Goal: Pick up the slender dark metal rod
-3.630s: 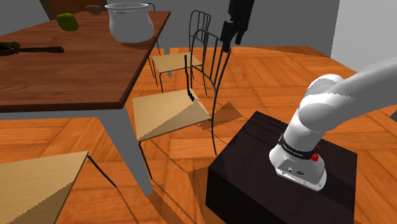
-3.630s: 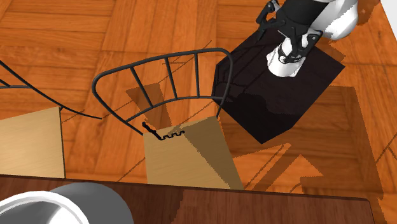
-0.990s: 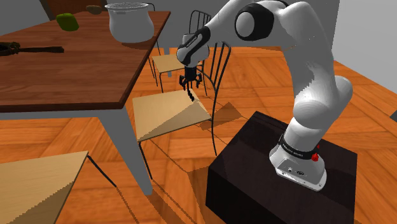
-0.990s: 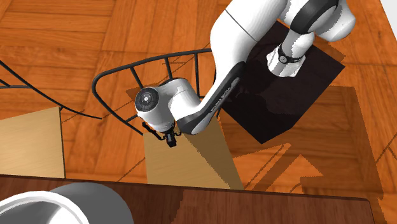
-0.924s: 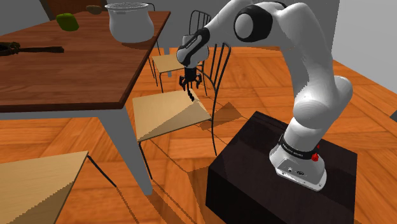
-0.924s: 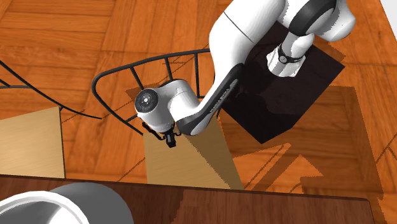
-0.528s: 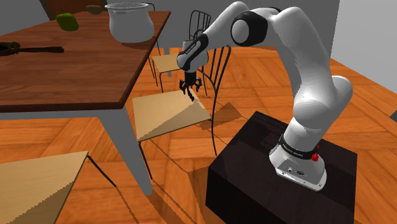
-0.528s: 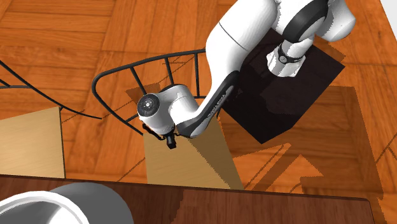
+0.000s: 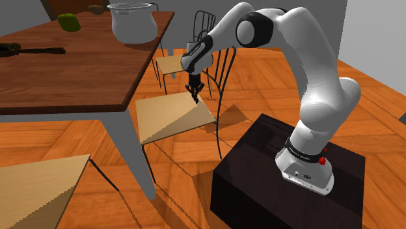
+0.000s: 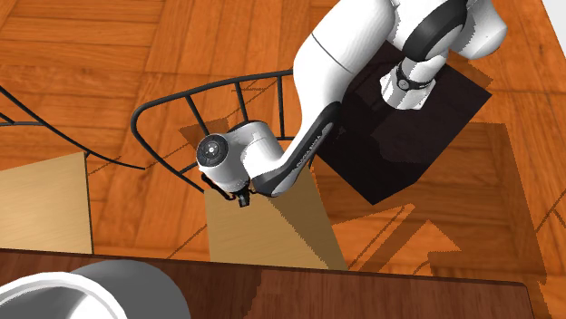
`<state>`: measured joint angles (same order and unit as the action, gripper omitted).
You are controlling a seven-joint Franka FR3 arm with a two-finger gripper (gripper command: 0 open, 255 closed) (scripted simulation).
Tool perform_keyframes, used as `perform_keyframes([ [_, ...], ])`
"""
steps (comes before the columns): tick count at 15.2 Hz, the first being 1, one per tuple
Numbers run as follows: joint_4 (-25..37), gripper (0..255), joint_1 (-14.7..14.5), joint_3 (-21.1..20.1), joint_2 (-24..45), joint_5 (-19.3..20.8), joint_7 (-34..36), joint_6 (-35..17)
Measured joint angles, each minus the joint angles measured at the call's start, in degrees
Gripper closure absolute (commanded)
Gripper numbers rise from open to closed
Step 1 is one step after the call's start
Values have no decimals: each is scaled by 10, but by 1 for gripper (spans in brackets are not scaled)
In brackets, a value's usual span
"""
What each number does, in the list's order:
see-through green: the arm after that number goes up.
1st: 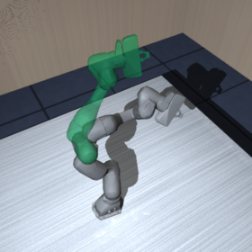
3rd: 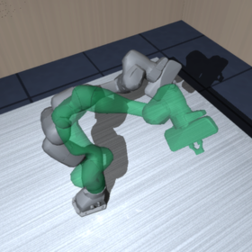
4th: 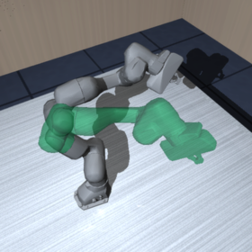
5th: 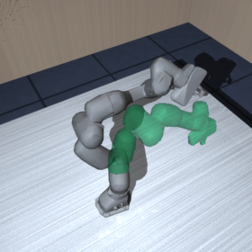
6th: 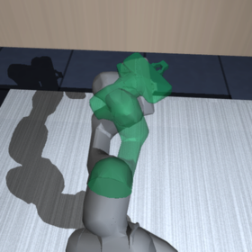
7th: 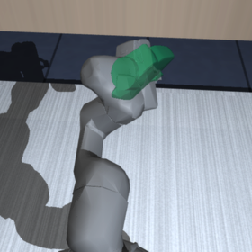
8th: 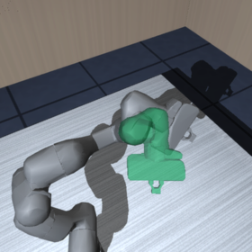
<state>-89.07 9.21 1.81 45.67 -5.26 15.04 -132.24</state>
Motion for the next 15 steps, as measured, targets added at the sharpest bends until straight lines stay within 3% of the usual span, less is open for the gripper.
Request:
perform_keyframes([
  [15, -8, 255, 0, 3, -56, 3, 2, 49],
])
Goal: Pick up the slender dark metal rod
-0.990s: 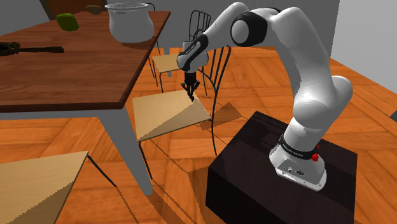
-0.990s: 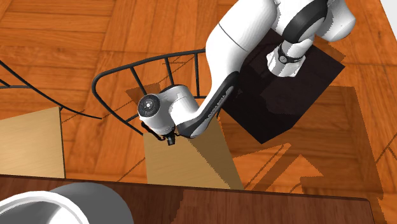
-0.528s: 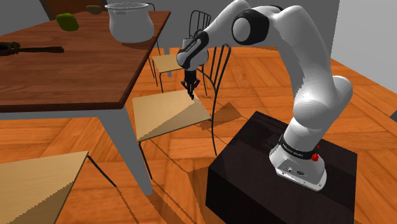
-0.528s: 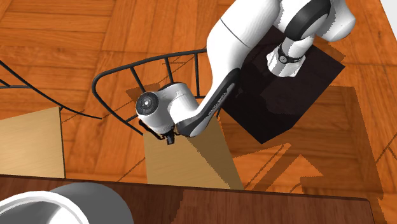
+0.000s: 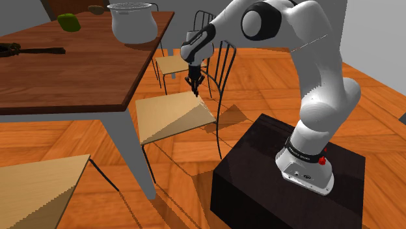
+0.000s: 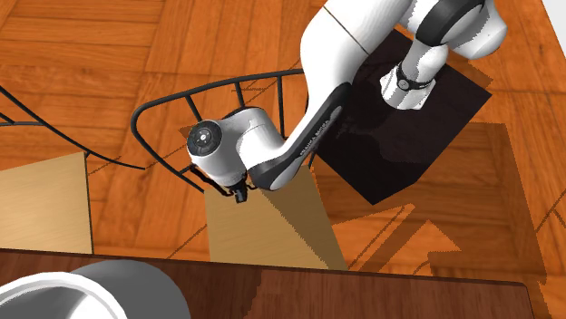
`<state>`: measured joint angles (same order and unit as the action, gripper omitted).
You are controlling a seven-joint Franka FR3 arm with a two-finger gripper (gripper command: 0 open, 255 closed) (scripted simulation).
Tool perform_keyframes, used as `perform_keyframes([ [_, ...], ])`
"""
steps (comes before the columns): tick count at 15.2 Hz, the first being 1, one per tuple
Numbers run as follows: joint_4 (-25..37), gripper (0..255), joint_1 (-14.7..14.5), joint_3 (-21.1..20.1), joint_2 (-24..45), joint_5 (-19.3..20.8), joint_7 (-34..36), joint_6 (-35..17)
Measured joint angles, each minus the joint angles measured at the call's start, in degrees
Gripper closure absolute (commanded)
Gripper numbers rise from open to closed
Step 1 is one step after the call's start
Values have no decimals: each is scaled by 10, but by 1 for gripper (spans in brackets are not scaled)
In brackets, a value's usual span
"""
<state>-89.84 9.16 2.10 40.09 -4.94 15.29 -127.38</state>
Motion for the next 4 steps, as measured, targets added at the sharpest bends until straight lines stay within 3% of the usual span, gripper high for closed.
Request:
perform_keyframes([
  [4, 2, 255, -1, 1, -18, 1, 2, 19],
])
